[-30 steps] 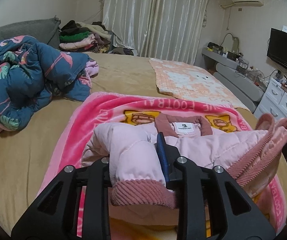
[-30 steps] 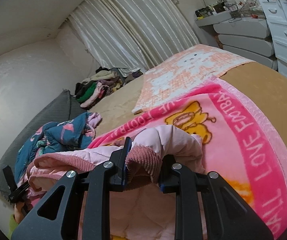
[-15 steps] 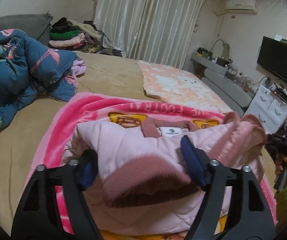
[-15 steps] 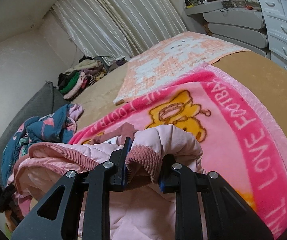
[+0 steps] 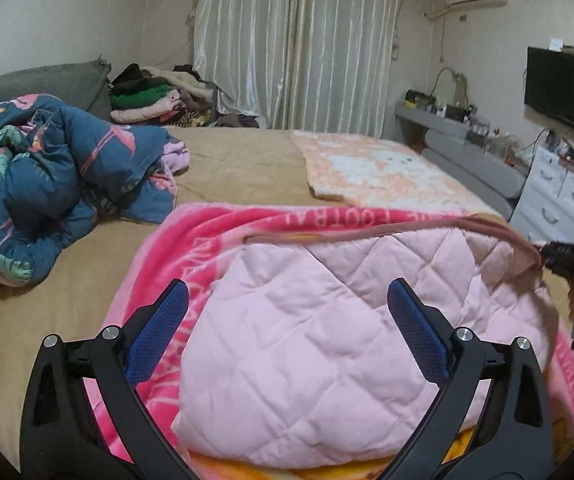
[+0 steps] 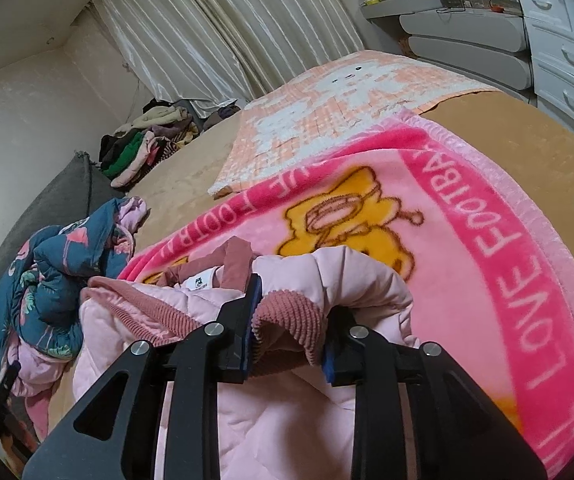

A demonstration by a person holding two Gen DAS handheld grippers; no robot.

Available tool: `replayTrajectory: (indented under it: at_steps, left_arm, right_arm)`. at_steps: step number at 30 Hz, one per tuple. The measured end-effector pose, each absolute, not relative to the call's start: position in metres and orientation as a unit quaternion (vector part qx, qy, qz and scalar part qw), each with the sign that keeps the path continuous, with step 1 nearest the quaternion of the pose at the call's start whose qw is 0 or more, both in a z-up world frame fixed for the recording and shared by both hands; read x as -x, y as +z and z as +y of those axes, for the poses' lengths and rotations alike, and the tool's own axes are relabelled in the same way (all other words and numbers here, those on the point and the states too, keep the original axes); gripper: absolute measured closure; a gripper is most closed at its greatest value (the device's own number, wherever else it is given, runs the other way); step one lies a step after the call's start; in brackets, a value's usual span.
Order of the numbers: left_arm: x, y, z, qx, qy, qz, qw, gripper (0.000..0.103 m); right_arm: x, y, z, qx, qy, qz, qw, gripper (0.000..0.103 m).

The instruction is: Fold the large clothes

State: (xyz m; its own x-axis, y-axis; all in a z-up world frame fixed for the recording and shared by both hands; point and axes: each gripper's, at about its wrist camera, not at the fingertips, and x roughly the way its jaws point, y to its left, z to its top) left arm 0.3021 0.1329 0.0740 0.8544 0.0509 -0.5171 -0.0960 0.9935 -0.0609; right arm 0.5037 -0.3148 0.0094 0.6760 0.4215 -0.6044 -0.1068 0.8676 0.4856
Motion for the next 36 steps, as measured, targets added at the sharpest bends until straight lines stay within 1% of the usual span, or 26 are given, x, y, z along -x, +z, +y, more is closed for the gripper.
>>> replayTrajectory:
  at_steps: [3, 6, 7, 8, 9, 10, 11, 13, 15, 16, 19, 23, 26, 30, 34, 35, 36]
  left_arm:
    - [-0.304, 0.061, 0.138, 0.041, 0.049, 0.282, 0.957, 0.009]
    - [-0.305, 0.048, 0.143, 0.041, 0.058, 0.296, 0.953, 0.009]
    - [-0.304, 0.045, 0.144, 0.042, 0.059, 0.298, 0.952, 0.009]
    - [-0.303, 0.041, 0.144, 0.044, 0.061, 0.301, 0.951, 0.009]
    - [-0.303, 0.039, 0.145, 0.046, 0.062, 0.303, 0.950, 0.009]
    - [-0.303, 0.037, 0.145, 0.047, 0.062, 0.305, 0.949, 0.009]
    - [-0.303, 0.035, 0.146, 0.048, 0.063, 0.306, 0.949, 0.009]
    - [-0.304, 0.032, 0.146, 0.047, 0.064, 0.309, 0.948, 0.009]
    - [-0.304, 0.031, 0.144, 0.046, 0.064, 0.312, 0.947, 0.009]
    - [-0.305, 0.029, 0.145, 0.045, 0.065, 0.314, 0.946, 0.009]
    - [-0.305, 0.023, 0.145, 0.044, 0.069, 0.321, 0.944, 0.009]
    - [-0.307, 0.010, 0.149, 0.044, 0.077, 0.336, 0.938, 0.009]
    - [-0.307, -0.004, 0.158, 0.049, 0.080, 0.348, 0.933, 0.009]
    - [-0.304, -0.026, 0.181, 0.085, 0.081, 0.360, 0.925, 0.009]
    - [-0.306, -0.054, 0.193, 0.133, 0.047, 0.386, 0.912, 0.009]
    - [-0.307, -0.060, 0.195, 0.144, 0.043, 0.389, 0.909, 0.009]
    - [-0.308, -0.063, 0.195, 0.153, 0.041, 0.389, 0.908, 0.011]
  right_arm:
    - [-0.508, 0.008, -0.317, -0.229, 0.152, 0.379, 0.884, 0.074]
    - [-0.510, 0.008, -0.324, -0.260, 0.164, 0.387, 0.869, 0.067]
    - [-0.510, 0.008, -0.327, -0.269, 0.167, 0.388, 0.865, 0.062]
    - [-0.509, 0.010, -0.330, -0.283, 0.177, 0.387, 0.859, 0.047]
    - [-0.507, 0.012, -0.331, -0.292, 0.188, 0.384, 0.856, 0.037]
    - [-0.504, 0.015, -0.332, -0.295, 0.191, 0.377, 0.857, 0.021]
    - [-0.499, 0.022, -0.332, -0.288, 0.184, 0.367, 0.865, 0.018]
    - [-0.493, 0.032, -0.332, -0.267, 0.185, 0.355, 0.877, 0.018]
    - [-0.484, 0.038, -0.333, -0.249, 0.186, 0.348, 0.884, 0.013]
    - [-0.478, 0.040, -0.332, -0.239, 0.184, 0.344, 0.889, 0.009]
    - [-0.460, 0.039, -0.331, -0.191, 0.168, 0.330, 0.909, 0.006]
    - [-0.436, 0.018, -0.327, -0.118, 0.139, 0.332, 0.926, 0.006]
    - [-0.418, -0.003, -0.326, -0.083, 0.125, 0.340, 0.929, 0.006]
    - [-0.395, -0.028, -0.328, -0.046, 0.113, 0.344, 0.931, 0.006]
    - [-0.391, -0.051, -0.327, -0.025, 0.119, 0.365, 0.923, 0.004]
    - [-0.393, -0.058, -0.326, -0.023, 0.121, 0.373, 0.920, 0.004]
    - [-0.394, -0.063, -0.325, -0.026, 0.125, 0.375, 0.918, 0.007]
